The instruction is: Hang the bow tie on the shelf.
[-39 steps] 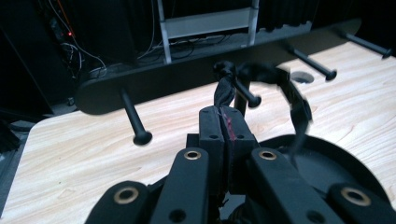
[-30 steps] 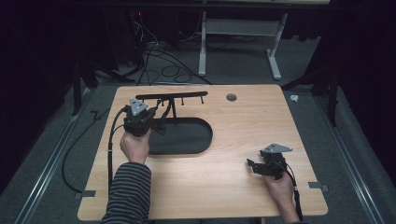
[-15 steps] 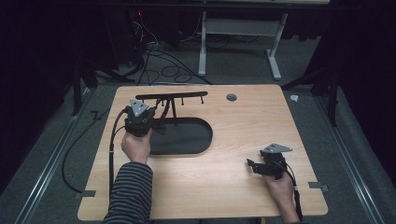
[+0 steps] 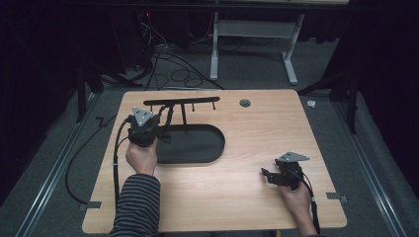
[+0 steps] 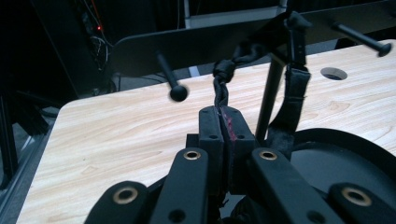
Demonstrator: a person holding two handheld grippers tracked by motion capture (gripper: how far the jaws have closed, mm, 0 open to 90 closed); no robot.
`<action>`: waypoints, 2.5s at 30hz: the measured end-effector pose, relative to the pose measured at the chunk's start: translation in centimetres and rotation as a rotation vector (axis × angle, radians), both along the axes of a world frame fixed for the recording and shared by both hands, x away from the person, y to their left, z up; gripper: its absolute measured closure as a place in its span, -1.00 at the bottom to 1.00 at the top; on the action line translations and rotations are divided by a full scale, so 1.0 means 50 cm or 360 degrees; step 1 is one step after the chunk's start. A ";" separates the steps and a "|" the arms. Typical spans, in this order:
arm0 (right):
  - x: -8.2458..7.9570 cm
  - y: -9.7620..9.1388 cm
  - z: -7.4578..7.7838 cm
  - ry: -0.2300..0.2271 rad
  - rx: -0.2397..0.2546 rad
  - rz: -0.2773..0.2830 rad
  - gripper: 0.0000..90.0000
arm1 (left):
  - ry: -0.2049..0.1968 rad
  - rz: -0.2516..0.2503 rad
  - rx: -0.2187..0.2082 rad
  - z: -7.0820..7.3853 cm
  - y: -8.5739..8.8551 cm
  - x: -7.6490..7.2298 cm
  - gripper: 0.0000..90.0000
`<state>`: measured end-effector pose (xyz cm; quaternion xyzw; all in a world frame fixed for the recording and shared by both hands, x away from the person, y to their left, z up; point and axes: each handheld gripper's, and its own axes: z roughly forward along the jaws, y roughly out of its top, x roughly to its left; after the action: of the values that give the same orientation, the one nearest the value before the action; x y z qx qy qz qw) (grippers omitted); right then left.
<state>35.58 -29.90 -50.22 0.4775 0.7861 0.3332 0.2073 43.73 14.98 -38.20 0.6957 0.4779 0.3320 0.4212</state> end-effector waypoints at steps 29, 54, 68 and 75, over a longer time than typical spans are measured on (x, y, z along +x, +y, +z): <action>0.000 -0.001 0.000 0.0007 0.0008 -0.0004 -0.31 | 0.0056 -0.0049 0.0097 -0.013 -0.046 0.014 0.90; 0.000 0.000 0.000 0.0003 0.0002 0.0000 -0.31 | 0.0130 -0.0125 0.0074 -0.013 -0.033 0.004 0.60; 0.000 0.000 0.000 0.0006 0.0003 -0.0001 -0.31 | 0.0149 -0.0216 0.0055 -0.016 -0.029 -0.046 0.50; 0.000 0.000 0.000 0.0002 0.0001 -0.0002 -0.31 | 0.0153 -0.0262 0.0029 -0.022 -0.030 -0.073 0.48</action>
<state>35.57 -29.89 -50.21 0.4782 0.7860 0.3329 0.2068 40.07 13.49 -39.30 0.7516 0.4358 0.2667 0.4172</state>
